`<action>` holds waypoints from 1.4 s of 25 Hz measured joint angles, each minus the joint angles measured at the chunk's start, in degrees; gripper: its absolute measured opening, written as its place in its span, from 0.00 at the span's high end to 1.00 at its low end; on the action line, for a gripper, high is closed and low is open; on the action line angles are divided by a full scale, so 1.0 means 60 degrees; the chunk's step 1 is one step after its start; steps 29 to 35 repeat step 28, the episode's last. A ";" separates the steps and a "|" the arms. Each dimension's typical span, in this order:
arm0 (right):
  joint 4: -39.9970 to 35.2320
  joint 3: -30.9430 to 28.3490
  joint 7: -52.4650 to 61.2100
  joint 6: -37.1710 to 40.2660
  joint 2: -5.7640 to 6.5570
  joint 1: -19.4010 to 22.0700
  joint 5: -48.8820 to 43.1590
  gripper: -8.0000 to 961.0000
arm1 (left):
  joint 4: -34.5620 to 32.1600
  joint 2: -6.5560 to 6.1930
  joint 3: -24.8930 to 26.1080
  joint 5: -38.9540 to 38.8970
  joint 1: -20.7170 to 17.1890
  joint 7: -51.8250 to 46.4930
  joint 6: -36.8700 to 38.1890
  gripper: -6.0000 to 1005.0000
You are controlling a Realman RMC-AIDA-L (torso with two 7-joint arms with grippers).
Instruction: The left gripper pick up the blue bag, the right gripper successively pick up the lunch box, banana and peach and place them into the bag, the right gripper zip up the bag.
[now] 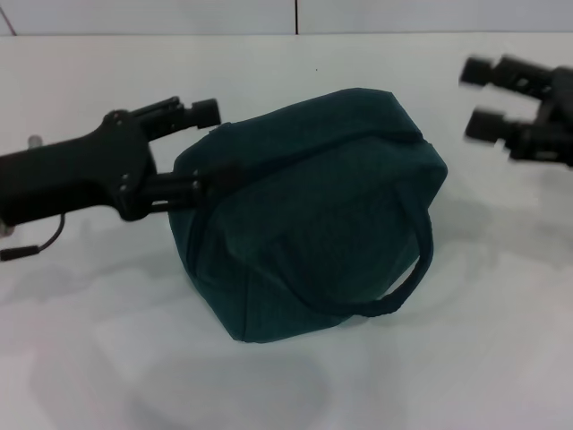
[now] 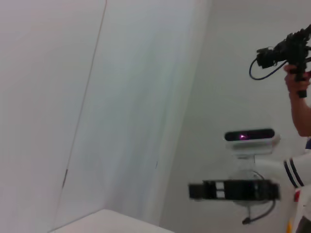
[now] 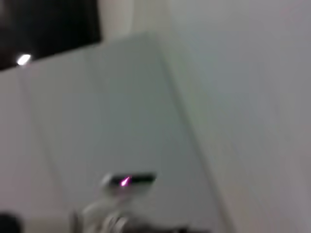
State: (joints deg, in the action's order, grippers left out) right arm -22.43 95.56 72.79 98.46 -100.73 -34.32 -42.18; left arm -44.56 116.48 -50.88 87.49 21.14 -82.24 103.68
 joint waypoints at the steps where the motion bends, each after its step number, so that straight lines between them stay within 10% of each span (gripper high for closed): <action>1: -0.0111 0.0001 0.0226 0.0007 0.0018 -0.0131 -0.0390 0.08 | 0.0003 -0.0009 0.0012 0.0000 -0.0066 0.0038 0.0021 0.25; 5: -0.0539 -0.0113 0.0638 -0.0047 -0.0061 -0.0496 -0.1473 0.08 | 0.0032 -0.0016 0.0056 0.0002 -0.0294 0.0293 0.0270 0.15; 17: -0.1366 -0.1758 0.1294 -0.0083 -0.1163 -0.0884 -0.4508 0.08 | 0.0008 -0.0004 0.0140 -0.0011 -0.0853 0.0750 0.0894 0.13; 35: -0.1544 -0.2109 0.1351 -0.0092 -0.1288 -0.0779 -0.4772 0.08 | 0.0046 0.0008 0.0176 0.0031 -0.1026 0.0811 0.0971 0.13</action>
